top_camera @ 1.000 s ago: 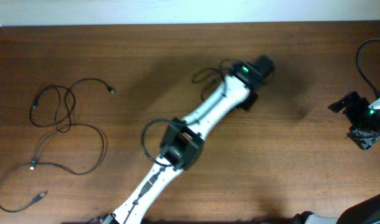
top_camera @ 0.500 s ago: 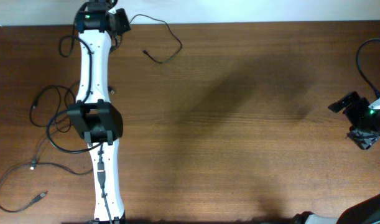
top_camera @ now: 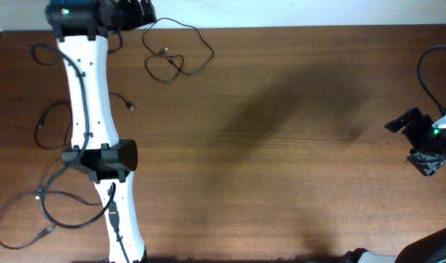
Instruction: Untangle cables
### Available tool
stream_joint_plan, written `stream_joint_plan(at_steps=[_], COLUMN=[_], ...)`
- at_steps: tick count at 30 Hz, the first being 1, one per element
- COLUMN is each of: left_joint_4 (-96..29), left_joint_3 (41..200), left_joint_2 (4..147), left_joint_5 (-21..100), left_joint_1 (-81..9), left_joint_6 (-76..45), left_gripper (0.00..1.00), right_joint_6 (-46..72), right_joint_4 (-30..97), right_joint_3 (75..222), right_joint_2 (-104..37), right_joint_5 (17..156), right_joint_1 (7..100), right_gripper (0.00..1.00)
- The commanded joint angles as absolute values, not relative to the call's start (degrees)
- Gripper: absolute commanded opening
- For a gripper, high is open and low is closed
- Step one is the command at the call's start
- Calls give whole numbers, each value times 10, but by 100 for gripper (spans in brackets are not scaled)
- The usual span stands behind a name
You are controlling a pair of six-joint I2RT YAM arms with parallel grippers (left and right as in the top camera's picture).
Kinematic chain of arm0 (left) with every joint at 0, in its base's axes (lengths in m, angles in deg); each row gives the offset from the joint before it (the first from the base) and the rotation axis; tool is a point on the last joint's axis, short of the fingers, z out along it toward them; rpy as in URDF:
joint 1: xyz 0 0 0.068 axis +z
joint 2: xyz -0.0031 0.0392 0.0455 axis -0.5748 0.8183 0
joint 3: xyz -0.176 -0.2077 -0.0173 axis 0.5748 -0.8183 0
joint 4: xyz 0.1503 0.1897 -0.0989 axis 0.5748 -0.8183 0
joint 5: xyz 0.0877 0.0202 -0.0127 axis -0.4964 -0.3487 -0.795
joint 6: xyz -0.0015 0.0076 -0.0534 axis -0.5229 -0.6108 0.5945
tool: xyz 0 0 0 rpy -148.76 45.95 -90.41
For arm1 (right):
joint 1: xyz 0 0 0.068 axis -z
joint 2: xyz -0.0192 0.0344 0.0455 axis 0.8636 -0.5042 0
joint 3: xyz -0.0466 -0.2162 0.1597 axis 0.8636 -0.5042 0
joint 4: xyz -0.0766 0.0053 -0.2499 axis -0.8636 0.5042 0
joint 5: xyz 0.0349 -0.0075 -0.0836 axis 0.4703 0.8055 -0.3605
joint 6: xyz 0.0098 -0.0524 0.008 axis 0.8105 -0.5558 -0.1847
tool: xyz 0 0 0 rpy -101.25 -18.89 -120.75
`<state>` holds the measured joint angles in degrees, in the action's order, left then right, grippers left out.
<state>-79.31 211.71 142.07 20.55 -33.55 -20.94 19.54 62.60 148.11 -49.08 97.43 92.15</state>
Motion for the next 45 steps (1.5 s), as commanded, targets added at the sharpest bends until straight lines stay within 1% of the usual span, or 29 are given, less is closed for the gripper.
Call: stream_joint_plan(at_steps=[1,3,5,8,12,14,17,19,20,21,22,24,25,26,27,28,29,30,31,32,33,35,36,38,39,40,41,43,45], left_joint_4=[-718,-613,-453,-368,-349,-373,-518,-639,-679,-717,-727,-718,-699,-689,-686,-692,-703,-728,-759,-812,-879,-949,-963,-963,-963,-963,-963,-963,-963], left_joint_3=[2025,1970,1915,1906,1906,1906,1906,1906,1906,1906,1906,1912,1932,1952,1971,2013,2032,2040,2040,2039,2029,2009,2009,2008,2004,1996,1996,1993,1966], left_joint_2=[1462,1486,1523,1590,1651,1660,1661,1661,1661,1660,1660,1647,1627,1609,1593,1553,1521,1475,1453,1451,1462,1466,1466,1466,1466,1466,1463,1412,1294], left_joint_5=[200,200,173,159,115,115,101,-10,-39,-44,-24,79,125,133,133,138,143,136,77,-5,-14,-11,-8,45,37,27,27,49,43], left_joint_1=[-368,-383,-398,-403,-401,-401,-386,-370,-359,-337,-315,-288,-280,-281,-282,-282,-283,-282,-278,-269,-255,-244,-240,-226,-222,-222,-222,-222,-222], left_joint_6=[-212,-212,-212,-212,-212,-212,-211,-146,-105,-75,-70,-71,-103,-123,-127,-127,-127,-126,-102,-37,1,1,-2,3,3,-7,-52,-93,-130], left_gripper=[0,0,0,0,0,0,0,0,0,0,0,0,0,0,0,4,4,9,10,0,0,0,0,0,0,0,0,0,0], right_joint_6=[190,190,190,190,190,190,190,190,190,190,190,190,190,190,190,190,190,190,190,190,190,190,190,190,190,190,190,190,190], right_joint_4=[626,626,626,626,626,626,626,626,626,626,626,626,626,626,626,626,626,626,626,626,626,626,626,626,626,626,626,626,626], right_joint_3=[1480,1480,1480,1480,1480,1480,1480,1480,1480,1480,1480,1480,1480,1480,1480,1480,1480,1480,1480,1480,1480,1480,1480,1480,1480,1480,1480,1480,1480], right_joint_2=[-484,-484,-484,-484,-484,-484,-484,-484,-484,-484,-484,-484,-484,-484,-484,-484,-484,-484,-484,-484,-484,-484,-484,-484,-484,-484,-484,-484,-484], right_joint_5=[967,967,967,967,967,967,967,967,967,967,967,967,967,967,967,967,967,967,967,967,967,967,967,967,967,967,967,967,967], right_joint_1=[920,920,920,920,920,920,920,920,920,920,920,920,920,920,920,920,920,920,920,920,920,920,920,920,920,920,920,920,920], right_gripper=[98,98,98,98,98,98,98,98,98,98,98,98,98,98,98,98,98,98,98,98,98,98,98,98,98,98,98,98,98])
